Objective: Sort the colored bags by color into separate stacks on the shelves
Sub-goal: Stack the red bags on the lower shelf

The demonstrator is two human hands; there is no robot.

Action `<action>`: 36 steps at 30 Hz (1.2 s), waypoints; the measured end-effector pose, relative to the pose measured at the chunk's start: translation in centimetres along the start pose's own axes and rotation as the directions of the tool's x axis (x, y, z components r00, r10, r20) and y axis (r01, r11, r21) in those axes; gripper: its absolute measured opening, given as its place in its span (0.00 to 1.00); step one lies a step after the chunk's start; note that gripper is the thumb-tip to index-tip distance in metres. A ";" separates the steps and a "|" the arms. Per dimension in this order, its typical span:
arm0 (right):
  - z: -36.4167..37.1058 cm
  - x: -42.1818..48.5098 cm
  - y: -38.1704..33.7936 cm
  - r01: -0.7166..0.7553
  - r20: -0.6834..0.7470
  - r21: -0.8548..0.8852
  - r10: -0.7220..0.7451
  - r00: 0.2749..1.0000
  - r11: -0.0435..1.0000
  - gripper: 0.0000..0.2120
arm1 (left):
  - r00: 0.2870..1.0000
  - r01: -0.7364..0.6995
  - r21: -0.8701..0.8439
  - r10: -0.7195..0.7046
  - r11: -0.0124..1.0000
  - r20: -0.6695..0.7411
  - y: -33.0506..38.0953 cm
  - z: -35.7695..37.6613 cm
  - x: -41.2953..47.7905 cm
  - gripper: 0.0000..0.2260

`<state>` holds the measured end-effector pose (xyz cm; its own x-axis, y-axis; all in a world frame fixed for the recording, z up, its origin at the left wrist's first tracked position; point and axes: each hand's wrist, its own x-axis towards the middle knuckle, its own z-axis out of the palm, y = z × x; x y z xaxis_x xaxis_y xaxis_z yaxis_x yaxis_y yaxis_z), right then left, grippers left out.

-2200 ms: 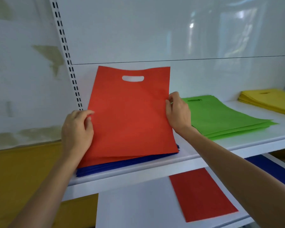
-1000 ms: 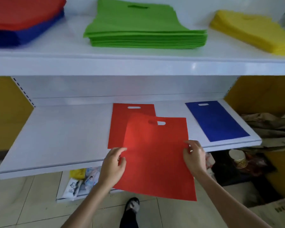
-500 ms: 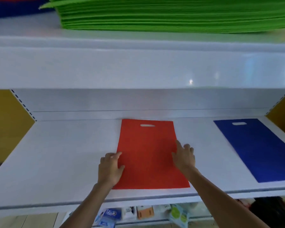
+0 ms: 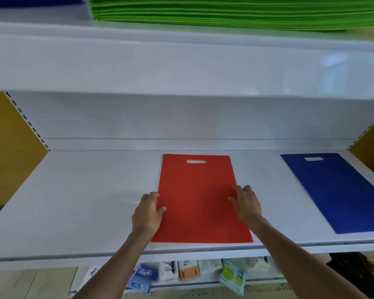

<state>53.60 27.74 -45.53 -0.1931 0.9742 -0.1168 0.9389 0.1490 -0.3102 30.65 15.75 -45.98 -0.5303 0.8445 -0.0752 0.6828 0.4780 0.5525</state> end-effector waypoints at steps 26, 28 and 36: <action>-33.5 -23.6 -4.6 0.327 -0.711 0.168 -0.115 0.694 0.930 0.13 | 0.652 -0.721 0.124 0.728 0.681 -0.211 22.7 -23.5 -21.2 0.13; -35.5 -23.6 -7.3 0.392 -0.740 0.160 -0.152 0.656 0.906 0.13 | 0.617 -0.736 0.130 0.737 0.665 -0.276 23.6 -26.9 -21.3 0.13; -37.2 -20.9 -22.2 0.580 -0.744 0.123 -0.312 0.591 0.805 0.14 | 0.645 -0.603 0.188 0.613 0.775 -0.456 15.2 -39.9 -15.7 0.10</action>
<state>47.34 10.41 -1.09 -0.1954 0.6554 0.7296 0.6087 0.6644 -0.4338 29.34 0.12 -3.28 -0.1531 0.7274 0.6689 0.9436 -0.0935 0.3175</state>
